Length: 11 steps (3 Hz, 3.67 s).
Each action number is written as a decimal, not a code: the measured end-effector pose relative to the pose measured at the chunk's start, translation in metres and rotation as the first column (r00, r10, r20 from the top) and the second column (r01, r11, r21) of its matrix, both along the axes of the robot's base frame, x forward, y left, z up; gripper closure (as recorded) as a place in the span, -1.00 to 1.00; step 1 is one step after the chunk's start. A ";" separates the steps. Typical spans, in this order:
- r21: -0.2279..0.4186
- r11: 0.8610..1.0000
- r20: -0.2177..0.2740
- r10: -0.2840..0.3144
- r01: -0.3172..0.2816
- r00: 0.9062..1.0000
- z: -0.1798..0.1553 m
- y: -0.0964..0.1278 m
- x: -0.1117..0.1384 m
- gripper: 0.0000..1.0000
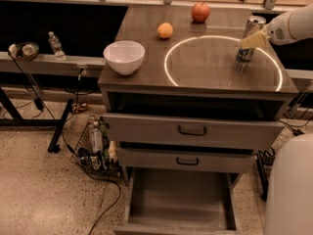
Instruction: Place redbull can into bottom drawer
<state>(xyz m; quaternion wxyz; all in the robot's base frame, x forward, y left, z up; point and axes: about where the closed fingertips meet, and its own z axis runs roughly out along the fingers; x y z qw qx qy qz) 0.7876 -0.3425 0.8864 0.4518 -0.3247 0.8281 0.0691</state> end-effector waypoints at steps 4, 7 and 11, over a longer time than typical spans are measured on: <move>0.334 0.895 -0.066 0.334 -0.295 0.940 0.052 0.076 -0.083 1.00; 0.298 0.886 0.021 0.366 -0.355 0.930 0.096 0.062 -0.135 1.00; 0.257 0.914 0.177 0.276 -0.315 0.945 0.144 0.019 -0.279 1.00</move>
Offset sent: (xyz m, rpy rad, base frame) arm -0.0468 0.0517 0.0528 0.4226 0.1115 0.3102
